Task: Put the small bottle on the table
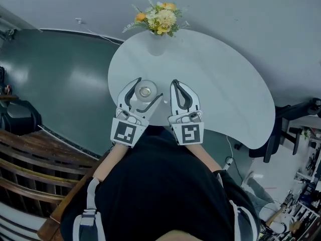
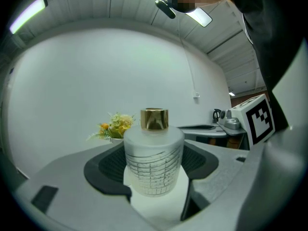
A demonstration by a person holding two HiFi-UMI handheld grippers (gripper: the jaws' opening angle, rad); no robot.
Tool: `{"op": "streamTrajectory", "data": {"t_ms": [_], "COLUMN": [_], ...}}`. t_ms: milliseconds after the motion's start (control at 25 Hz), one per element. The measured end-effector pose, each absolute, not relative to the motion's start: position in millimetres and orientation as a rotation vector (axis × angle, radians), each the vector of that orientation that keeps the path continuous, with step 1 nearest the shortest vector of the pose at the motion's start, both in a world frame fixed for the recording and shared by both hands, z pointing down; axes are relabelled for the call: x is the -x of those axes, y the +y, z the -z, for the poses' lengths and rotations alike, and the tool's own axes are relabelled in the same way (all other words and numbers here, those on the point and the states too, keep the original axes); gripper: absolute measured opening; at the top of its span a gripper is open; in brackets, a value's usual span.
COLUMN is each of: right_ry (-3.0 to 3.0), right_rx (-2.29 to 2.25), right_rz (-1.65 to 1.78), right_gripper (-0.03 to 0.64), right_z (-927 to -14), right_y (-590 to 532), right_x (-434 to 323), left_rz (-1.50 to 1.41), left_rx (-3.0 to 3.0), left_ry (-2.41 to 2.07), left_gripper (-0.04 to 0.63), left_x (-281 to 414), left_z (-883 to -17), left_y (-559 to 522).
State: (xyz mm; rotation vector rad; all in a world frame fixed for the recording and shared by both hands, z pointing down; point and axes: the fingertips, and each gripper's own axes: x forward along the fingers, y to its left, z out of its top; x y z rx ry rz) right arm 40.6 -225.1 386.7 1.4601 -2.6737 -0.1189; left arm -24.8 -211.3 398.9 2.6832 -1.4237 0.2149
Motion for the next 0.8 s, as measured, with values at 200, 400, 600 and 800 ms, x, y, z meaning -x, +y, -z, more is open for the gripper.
{"op": "streamTrajectory", "data": {"t_ms": [200,400,600,800], "right_ry": [-2.663,-2.649,-2.624,-2.603], "right_rx": [-1.467,-1.463,-1.463,-1.431], "right_rz": [0.137,0.127,0.075,0.058], "right_gripper": [0.021,0.021,0.021,0.021], "right_z": [-393.3,-407.8,-428.8,-450.8], "right_y": [-238.5,-254.4,-269.6,-282.3], "right_x": [-39.1,-39.0,-41.0,-40.1], "left_rz": [-0.219,-0.226,-0.241,-0.262], "left_rx": [-2.704,-2.708,-2.704,-2.686], "left_ry": [-1.372,-1.337,-1.325,-1.321], "left_gripper": [0.333,0.333,0.333,0.333], "left_x": [22.4,19.0,17.5,16.3], "left_z": [-413.1,-432.0,-454.5,-477.8], "left_y": [-228.2,-248.0,-266.1,-282.4]}}
